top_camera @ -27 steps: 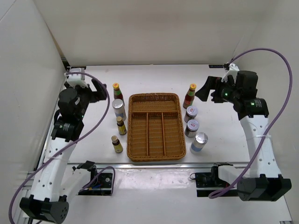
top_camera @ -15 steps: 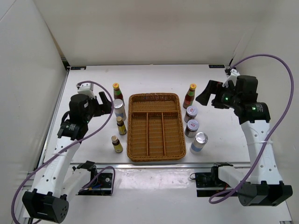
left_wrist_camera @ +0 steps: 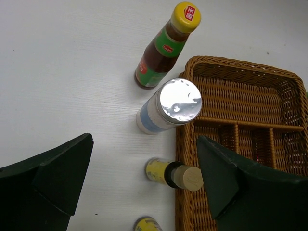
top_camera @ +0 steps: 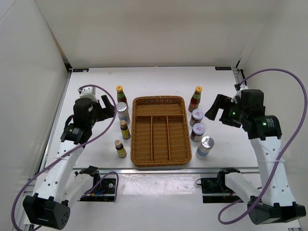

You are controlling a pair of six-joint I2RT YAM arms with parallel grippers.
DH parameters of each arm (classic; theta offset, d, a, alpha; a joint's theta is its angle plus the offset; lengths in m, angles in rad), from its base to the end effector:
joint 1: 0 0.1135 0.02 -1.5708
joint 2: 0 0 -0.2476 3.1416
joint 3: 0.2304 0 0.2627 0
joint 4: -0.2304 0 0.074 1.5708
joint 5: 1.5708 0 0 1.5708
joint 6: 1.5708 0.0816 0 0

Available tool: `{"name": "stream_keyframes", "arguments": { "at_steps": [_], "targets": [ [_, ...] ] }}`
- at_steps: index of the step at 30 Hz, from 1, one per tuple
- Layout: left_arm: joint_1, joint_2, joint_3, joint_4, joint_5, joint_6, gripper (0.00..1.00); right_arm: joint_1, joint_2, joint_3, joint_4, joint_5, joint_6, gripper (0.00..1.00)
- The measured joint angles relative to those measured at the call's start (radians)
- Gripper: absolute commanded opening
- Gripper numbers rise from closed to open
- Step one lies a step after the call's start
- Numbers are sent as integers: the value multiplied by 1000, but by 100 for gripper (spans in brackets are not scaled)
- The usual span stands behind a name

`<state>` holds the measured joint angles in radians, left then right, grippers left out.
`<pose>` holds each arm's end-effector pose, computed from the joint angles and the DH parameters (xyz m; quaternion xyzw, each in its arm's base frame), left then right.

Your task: Organize the condiment bottles

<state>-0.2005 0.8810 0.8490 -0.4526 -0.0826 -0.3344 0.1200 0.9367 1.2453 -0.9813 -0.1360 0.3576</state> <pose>0.2536 -0.0447 0.2839 -0.0785 0.8520 -0.1024 0.5073 0.2170 0.0373 0.3513 0.0772 0.8959 0.1619 0.4063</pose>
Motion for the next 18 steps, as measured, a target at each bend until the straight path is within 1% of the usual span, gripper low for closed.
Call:
{"name": "stream_keyframes", "arguments": {
  "at_steps": [3, 6, 8, 12, 18],
  "targets": [
    [0, -1, -6, -7, -18, -14, 99, 0, 35, -2, -27, -10, 23, 100],
    [0, -2, -7, -11, -29, -24, 99, 7, 78, -50, -24, -31, 50, 100],
    [0, -2, -7, -11, -34, -29, 99, 11, 75, -89, -40, -32, 67, 100],
    [0, -2, -7, -11, -35, -34, 99, 25, 44, -113, -72, -10, 98, 100],
    [0, -2, -7, -13, -42, -34, 99, 78, 24, -155, -121, 60, 149, 100]
  ]
}}
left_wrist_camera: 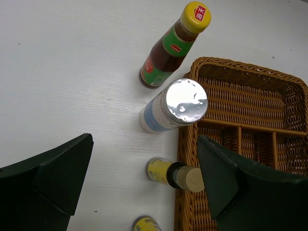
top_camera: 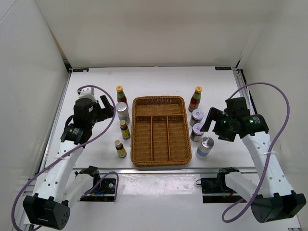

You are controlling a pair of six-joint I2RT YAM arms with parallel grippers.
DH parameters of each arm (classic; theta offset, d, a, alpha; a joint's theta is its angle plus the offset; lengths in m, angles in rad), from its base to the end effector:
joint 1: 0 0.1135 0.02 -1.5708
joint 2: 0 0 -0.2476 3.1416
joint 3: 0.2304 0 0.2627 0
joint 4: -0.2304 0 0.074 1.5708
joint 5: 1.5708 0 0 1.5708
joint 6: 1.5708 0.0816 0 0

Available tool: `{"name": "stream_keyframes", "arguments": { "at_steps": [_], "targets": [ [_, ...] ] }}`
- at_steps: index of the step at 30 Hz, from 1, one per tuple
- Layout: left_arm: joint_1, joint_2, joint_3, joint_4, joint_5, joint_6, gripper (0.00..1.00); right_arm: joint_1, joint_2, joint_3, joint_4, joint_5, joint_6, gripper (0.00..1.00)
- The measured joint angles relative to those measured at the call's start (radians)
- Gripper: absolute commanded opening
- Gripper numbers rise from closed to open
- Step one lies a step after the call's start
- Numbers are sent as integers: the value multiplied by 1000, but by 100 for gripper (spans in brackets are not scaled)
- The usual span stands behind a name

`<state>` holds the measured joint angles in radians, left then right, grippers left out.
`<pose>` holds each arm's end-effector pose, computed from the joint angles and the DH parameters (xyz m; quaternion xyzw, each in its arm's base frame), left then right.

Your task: Organize the condiment bottles

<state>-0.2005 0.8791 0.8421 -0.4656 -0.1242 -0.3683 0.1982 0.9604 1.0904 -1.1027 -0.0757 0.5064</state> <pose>0.2526 -0.0410 0.2800 -0.1035 0.8534 -0.0913 0.5027 0.2060 0.0477 0.2806 0.1356 0.9453 0.1355 0.2638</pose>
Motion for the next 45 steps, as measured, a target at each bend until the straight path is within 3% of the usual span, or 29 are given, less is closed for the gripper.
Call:
{"name": "stream_keyframes", "arguments": {
  "at_steps": [7, 12, 20, 22, 25, 28, 36, 45],
  "targets": [
    [0, 0, 0, -2, -2, 0, 99, 66, -1, -102, -33, 53, 67, 100],
    [0, 0, 0, -2, -11, 0, 99, 103, 7, -136, -30, 79, 94, 89],
    [0, 0, 0, -2, -24, 0, 99, 129, 26, -172, -6, 100, 121, 53],
    [0, 0, 0, -2, -26, 0, 99, 129, 18, -172, -9, 105, 123, 37],
    [0, 0, 0, -2, -26, 0, 99, 132, 7, -158, -31, 116, 123, 22],
    [0, 0, 0, -2, -26, 0, 99, 139, 5, -91, -76, 123, 122, 13],
    [0, 0, 0, -2, -26, 0, 99, 223, 12, 203, -100, 121, 120, 7],
    [0, 1, 0, -2, -27, 0, 99, 441, 111, 156, -5, 108, 154, 7]
  ]
}}
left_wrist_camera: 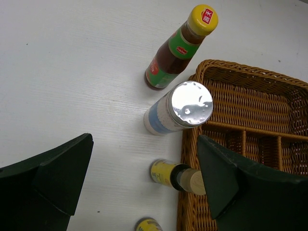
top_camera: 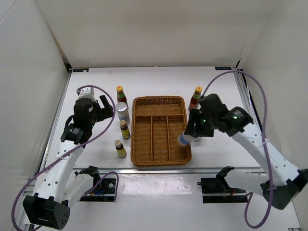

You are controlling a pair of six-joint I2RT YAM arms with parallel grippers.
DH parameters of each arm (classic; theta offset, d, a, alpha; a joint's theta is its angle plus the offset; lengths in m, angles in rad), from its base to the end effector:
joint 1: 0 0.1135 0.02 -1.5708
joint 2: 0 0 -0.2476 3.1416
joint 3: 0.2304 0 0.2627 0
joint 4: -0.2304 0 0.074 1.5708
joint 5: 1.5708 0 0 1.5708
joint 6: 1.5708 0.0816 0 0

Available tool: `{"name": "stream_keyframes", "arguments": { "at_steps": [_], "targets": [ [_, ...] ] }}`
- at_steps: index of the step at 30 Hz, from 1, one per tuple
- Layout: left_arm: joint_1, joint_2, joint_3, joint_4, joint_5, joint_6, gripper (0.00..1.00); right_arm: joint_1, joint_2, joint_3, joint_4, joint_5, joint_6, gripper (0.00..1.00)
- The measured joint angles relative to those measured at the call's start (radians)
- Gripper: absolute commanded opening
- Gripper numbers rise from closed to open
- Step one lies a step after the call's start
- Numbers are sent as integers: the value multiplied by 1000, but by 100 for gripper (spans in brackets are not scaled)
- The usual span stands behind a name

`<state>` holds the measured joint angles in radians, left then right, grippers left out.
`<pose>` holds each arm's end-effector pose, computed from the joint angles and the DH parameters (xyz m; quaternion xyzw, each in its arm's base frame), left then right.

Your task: Organize the condiment bottles

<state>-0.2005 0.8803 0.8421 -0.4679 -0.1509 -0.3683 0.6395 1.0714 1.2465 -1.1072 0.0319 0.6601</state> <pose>0.2528 -0.0389 0.2796 -0.1101 0.8529 -0.0797 0.5040 0.1906 0.1385 0.3096 0.0148 0.9492 0.1779 0.2591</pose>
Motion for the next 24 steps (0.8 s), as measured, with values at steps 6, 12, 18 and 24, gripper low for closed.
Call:
{"name": "stream_keyframes", "arguments": {
  "at_steps": [6, 12, 18, 24],
  "targets": [
    [0, 2, 0, 0, 0, 0, 99, 139, 118, -53, 54, 63, 24, 7],
    [0, 19, 0, -2, 0, 1, 99, 189, 205, -101, 95, 113, 41, 23],
    [0, 50, 0, -5, 1, 1, 99, 196, 214, -111, 116, 129, 45, 77],
    [0, 51, 0, -12, 5, 5, 99, 224, 175, -80, 104, 216, 47, 100]
  ]
}}
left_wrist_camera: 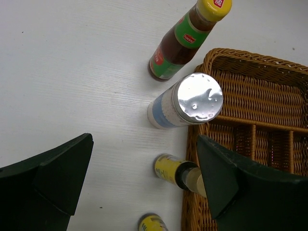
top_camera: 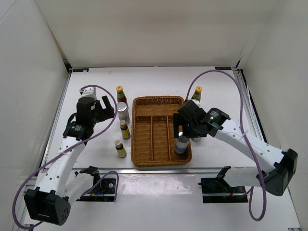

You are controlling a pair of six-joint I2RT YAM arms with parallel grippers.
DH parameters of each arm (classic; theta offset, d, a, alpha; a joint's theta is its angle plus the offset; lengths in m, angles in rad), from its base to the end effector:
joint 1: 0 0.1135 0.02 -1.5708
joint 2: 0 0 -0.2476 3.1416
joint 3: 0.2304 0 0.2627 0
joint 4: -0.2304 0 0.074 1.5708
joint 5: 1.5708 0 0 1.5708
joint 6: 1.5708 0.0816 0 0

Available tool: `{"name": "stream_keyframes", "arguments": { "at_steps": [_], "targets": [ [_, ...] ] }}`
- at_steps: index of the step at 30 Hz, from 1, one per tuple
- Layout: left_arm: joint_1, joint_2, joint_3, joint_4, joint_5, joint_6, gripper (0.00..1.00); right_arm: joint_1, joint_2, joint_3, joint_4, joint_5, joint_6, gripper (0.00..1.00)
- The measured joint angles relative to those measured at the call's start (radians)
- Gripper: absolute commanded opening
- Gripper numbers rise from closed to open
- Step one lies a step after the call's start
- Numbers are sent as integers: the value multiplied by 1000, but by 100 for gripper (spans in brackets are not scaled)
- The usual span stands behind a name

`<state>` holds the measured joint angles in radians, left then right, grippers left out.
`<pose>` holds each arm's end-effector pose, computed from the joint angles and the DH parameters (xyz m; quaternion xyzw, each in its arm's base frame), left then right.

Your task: Organize the condiment bottles

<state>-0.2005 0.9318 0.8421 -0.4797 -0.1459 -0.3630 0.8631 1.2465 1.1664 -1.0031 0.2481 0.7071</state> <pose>0.2599 -0.0407 0.2657 -0.1059 0.8692 -0.0717 0.4777 0.1924 0.1941 0.2523 -0.0453 0.9624 0.0844 0.2543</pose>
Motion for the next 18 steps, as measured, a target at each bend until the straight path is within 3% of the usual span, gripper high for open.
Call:
{"name": "stream_keyframes", "arguments": {
  "at_steps": [6, 12, 18],
  "targets": [
    [0, 60, 32, -10, 58, 14, 99, 2, -55, 122, -18, 124, -34, 100],
    [0, 277, 194, 0, 116, 26, 99, 2, -79, 141, -23, 184, -66, 100],
    [-36, 447, 236, 9, 135, 44, 99, 2, -134, 109, -27, 195, -79, 100]
  ]
}}
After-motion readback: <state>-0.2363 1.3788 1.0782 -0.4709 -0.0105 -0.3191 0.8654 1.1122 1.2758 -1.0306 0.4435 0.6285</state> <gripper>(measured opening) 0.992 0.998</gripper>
